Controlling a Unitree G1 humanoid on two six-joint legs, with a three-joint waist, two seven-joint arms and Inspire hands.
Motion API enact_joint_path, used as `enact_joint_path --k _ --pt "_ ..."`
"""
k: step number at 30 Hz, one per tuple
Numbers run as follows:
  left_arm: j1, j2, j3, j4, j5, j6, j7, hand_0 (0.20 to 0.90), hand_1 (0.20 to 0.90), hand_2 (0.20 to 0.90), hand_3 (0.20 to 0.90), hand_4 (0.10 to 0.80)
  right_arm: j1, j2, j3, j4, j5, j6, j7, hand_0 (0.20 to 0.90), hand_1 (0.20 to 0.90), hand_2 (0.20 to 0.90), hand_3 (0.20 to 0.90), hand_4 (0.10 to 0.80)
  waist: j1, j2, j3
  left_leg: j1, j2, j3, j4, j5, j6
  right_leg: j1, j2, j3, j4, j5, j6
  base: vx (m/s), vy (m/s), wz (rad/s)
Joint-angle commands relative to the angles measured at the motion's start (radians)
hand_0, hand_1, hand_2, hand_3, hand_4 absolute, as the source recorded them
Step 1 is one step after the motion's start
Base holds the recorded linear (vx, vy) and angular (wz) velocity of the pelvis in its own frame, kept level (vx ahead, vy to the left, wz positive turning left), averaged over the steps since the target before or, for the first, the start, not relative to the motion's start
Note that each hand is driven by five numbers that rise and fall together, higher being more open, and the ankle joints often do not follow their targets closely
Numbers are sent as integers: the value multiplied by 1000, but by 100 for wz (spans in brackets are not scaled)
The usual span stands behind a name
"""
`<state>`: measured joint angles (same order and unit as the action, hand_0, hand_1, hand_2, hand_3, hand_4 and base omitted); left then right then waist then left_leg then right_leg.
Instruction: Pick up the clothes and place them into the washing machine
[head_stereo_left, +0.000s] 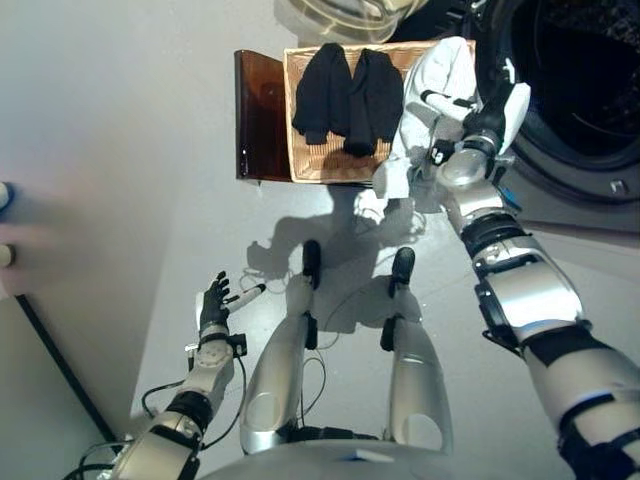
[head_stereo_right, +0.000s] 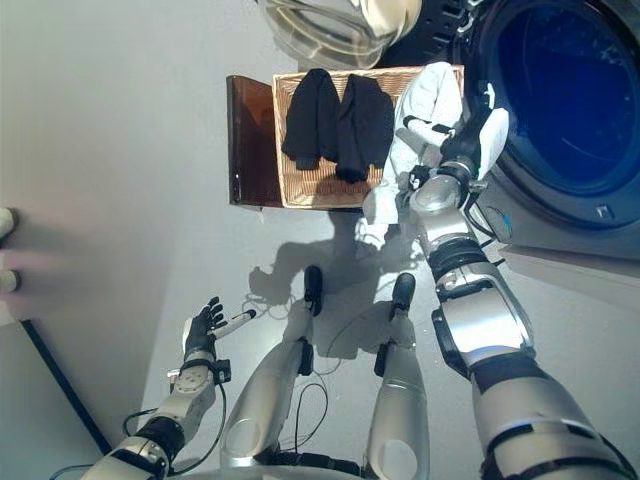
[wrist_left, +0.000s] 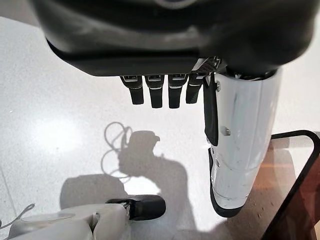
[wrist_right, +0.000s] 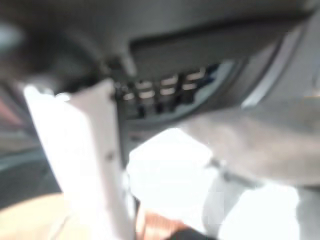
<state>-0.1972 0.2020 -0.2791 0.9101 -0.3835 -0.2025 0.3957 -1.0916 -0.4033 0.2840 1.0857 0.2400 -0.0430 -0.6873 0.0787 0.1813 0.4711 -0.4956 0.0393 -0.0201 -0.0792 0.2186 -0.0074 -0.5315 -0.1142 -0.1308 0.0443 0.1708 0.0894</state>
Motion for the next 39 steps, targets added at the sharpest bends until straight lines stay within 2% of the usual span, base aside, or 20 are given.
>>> enact_joint_path --k 1,11,23,26,39 --pt "39 74 5 -13 -6 -36 40 900 900 900 900 800 -62 -33 24 3 -9 -60 1 900 900 900 900 800 45 -33 -22 20 23 35 -8 -64 -120 3 -20 23 5 -43 31 -2 -1 6" --pt "40 91 -6 -45 -12 -41 31 900 900 900 900 800 -111 -35 60 85 20 -53 54 900 900 900 900 800 62 -24 0 -14 17 29 -8 -58 -118 -34 -25 24 12 -38 33 -1 0 1" --pt "37 101 -4 -75 -22 -47 32 900 900 900 900 800 -134 -32 72 98 21 -48 63 900 900 900 900 800 66 -19 16 -31 15 23 -8 -53 -119 -51 -27 26 14 -35 34 -2 1 2" --pt "16 107 -11 -81 -24 -54 31 900 900 900 900 800 -201 -8 105 158 19 -37 97 900 900 900 900 800 81 -14 30 -59 6 12 -8 -48 -118 -75 -34 16 18 -32 37 -10 9 14" --pt "6 135 -21 -150 -49 -71 25 900 900 900 900 800 -322 -51 151 235 9 -9 120 900 900 900 900 800 114 8 49 -117 -7 -9 -8 -40 -123 -124 -42 3 34 -38 41 -7 3 8"
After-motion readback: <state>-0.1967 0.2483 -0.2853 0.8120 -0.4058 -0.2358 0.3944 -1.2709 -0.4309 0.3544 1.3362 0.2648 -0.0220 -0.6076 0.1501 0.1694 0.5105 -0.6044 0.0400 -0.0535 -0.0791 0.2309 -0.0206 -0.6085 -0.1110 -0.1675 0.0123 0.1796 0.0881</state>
